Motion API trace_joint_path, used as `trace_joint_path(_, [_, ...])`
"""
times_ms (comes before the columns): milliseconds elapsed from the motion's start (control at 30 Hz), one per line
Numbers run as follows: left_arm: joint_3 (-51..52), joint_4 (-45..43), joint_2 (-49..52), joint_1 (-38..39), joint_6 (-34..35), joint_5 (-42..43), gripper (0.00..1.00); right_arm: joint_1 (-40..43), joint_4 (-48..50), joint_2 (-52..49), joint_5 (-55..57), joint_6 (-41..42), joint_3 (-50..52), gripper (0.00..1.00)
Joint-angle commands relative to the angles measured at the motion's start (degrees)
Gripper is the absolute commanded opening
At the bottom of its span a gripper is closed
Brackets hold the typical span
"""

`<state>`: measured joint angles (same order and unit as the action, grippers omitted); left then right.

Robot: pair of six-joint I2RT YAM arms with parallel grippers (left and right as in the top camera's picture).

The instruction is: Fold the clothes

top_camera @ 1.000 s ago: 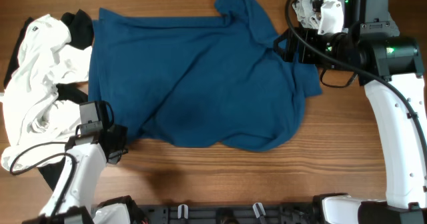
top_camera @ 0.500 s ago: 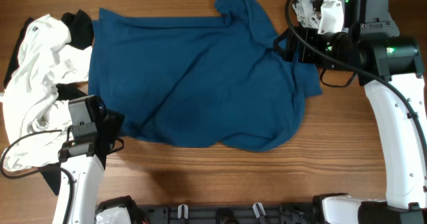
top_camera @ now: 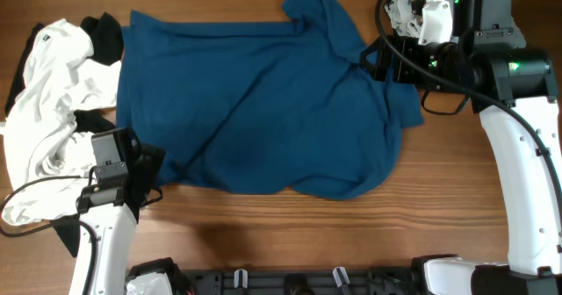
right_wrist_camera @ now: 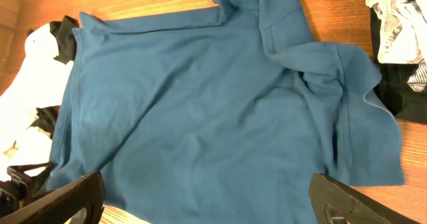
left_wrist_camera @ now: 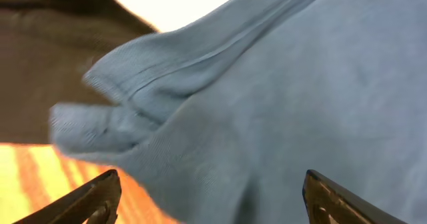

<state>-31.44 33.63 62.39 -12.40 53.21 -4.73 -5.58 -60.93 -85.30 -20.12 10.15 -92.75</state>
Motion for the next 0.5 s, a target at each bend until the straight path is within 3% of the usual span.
trace_joint_path(0, [-1.2,3.3,-0.42,-0.26,-0.52,-1.2,0.88,-0.46,0.26,-0.66,-0.42,-1.18,0.48,0.98])
trace_joint_path(467, [-1.14,3.69,1.62,-0.26,1.55,-3.5,0.87,-0.46,0.46,-0.66,-0.37,-1.07,0.48,0.99])
